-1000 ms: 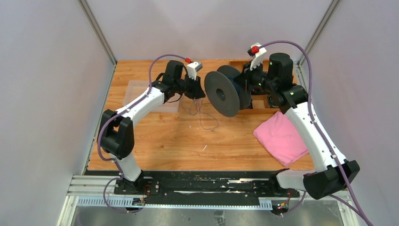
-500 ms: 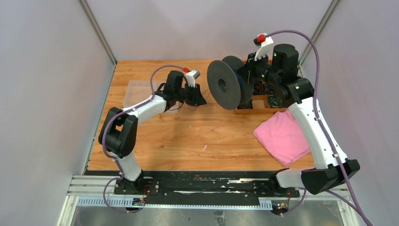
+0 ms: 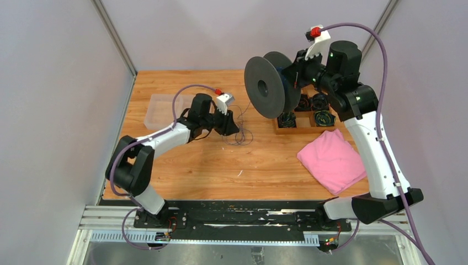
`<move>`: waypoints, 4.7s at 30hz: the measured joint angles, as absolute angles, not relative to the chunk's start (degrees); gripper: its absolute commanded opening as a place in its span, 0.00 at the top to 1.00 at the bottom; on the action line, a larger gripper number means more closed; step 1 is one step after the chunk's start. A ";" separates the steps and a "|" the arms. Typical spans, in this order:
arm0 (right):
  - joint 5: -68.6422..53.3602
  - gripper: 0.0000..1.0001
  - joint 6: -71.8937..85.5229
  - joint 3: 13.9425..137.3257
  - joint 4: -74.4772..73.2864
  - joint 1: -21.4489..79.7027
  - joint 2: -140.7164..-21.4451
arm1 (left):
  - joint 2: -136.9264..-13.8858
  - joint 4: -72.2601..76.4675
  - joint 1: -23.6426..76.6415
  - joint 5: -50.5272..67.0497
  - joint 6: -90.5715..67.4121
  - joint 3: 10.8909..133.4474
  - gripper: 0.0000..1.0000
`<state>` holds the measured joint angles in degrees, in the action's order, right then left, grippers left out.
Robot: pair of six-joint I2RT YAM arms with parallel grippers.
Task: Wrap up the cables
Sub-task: Wrap the cable around the cable reel.
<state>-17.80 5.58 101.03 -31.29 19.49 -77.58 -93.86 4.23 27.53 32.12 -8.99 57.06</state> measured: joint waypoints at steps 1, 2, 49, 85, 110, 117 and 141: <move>-17.58 0.99 5.61 101.03 -31.55 19.49 -77.58 | -92.42 4.51 27.53 32.32 -7.73 56.18 0.61; -17.43 0.99 5.58 101.03 -31.70 19.49 -77.58 | -90.85 4.73 27.53 32.53 -6.35 55.40 0.58; -5.41 0.99 10.15 100.60 -34.33 19.03 -80.75 | -91.31 23.64 42.57 30.79 2.02 51.20 0.88; 10.76 0.99 3.03 79.96 -25.50 27.05 -81.62 | -94.26 -20.75 48.10 24.12 -3.88 91.83 0.90; 8.01 1.00 -0.78 82.41 -25.36 28.49 -78.65 | -84.73 -8.32 40.73 30.65 0.78 64.07 0.27; 7.20 0.99 0.25 86.80 -26.06 28.38 -78.70 | -87.74 6.74 40.73 31.29 0.64 52.62 0.17; 5.76 0.99 0.71 87.64 -28.42 27.24 -78.76 | -107.53 32.95 40.69 28.64 -4.95 52.05 0.94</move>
